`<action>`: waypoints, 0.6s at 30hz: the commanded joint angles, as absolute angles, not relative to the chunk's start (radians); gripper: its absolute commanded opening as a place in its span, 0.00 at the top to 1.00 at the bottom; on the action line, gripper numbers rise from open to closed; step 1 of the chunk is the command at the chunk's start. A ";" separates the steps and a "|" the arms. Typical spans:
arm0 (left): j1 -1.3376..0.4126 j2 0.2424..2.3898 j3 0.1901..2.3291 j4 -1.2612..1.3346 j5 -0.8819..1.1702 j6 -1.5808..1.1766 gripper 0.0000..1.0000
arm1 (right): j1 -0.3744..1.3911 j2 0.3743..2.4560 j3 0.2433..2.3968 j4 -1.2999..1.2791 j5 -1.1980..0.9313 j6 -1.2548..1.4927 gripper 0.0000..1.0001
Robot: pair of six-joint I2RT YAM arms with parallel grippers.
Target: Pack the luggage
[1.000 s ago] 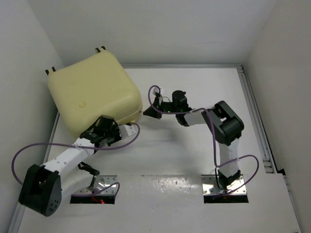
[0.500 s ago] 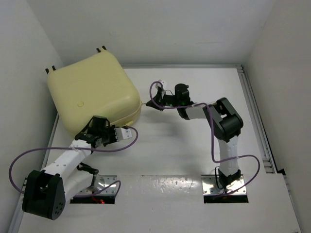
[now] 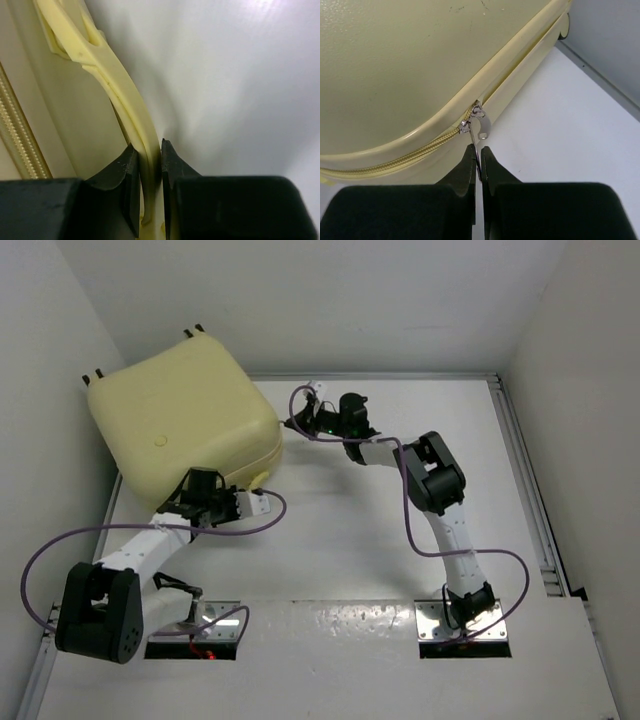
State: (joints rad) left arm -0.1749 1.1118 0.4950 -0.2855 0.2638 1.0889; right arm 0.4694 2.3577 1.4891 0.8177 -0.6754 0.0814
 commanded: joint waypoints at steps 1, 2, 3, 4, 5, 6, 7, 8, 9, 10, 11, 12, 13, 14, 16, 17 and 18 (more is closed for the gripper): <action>-0.175 1.135 0.515 -0.397 0.296 1.145 1.00 | 0.468 2.440 1.635 0.796 -0.333 0.089 1.00; -0.184 1.144 0.538 -0.373 0.296 1.117 1.00 | 0.454 2.441 1.643 0.793 -0.321 0.097 1.00; -0.184 1.153 0.561 -0.362 0.282 1.027 1.00 | 0.456 2.433 1.634 0.790 -0.316 0.106 0.93; -0.196 1.184 0.634 -0.362 0.282 0.976 0.86 | 0.453 2.384 1.606 0.792 -0.316 0.113 0.75; -0.196 1.204 0.682 -0.362 0.294 0.921 0.78 | 0.453 2.360 1.550 0.802 -0.316 0.112 0.66; -0.196 1.224 0.734 -0.362 0.295 0.858 0.70 | 0.442 2.335 1.522 0.814 -0.322 0.109 0.58; -0.210 1.268 0.843 -0.362 0.308 0.739 0.55 | 0.436 2.244 1.464 0.801 -0.345 0.106 0.43; -0.219 1.287 0.898 -0.362 0.308 0.680 0.47 | 0.433 2.214 1.407 0.786 -0.354 0.097 0.37; -0.219 1.304 0.951 -0.362 0.308 0.623 0.38 | 0.420 2.179 1.381 0.772 -0.382 0.092 0.32; -0.245 1.321 1.053 -0.362 0.308 0.521 0.31 | 0.408 2.070 1.327 0.703 -0.387 0.062 0.25; -0.258 1.337 1.102 -0.362 0.308 0.481 0.28 | 0.403 2.034 1.290 0.671 -0.390 0.052 0.20; -0.270 1.360 1.148 -0.362 0.308 0.444 0.27 | 0.396 1.967 1.278 0.634 -0.399 0.042 0.14; -0.296 1.371 1.228 -0.362 0.286 0.381 0.10 | 0.388 1.900 1.260 0.503 -0.400 0.008 0.03; -0.313 1.371 1.267 -0.362 0.263 0.353 0.00 | 0.374 1.866 1.250 0.452 -0.397 0.009 0.00; -0.337 1.384 1.336 -0.380 0.232 0.299 0.00 | 0.341 1.749 1.247 0.318 -0.403 -0.032 0.00; -0.347 1.384 1.379 -0.380 0.221 0.288 0.00 | 0.327 1.697 1.247 0.201 -0.400 -0.037 0.00; -0.363 1.384 1.396 -0.391 0.200 0.273 0.00 | 0.319 1.674 1.253 0.154 -0.396 -0.038 0.00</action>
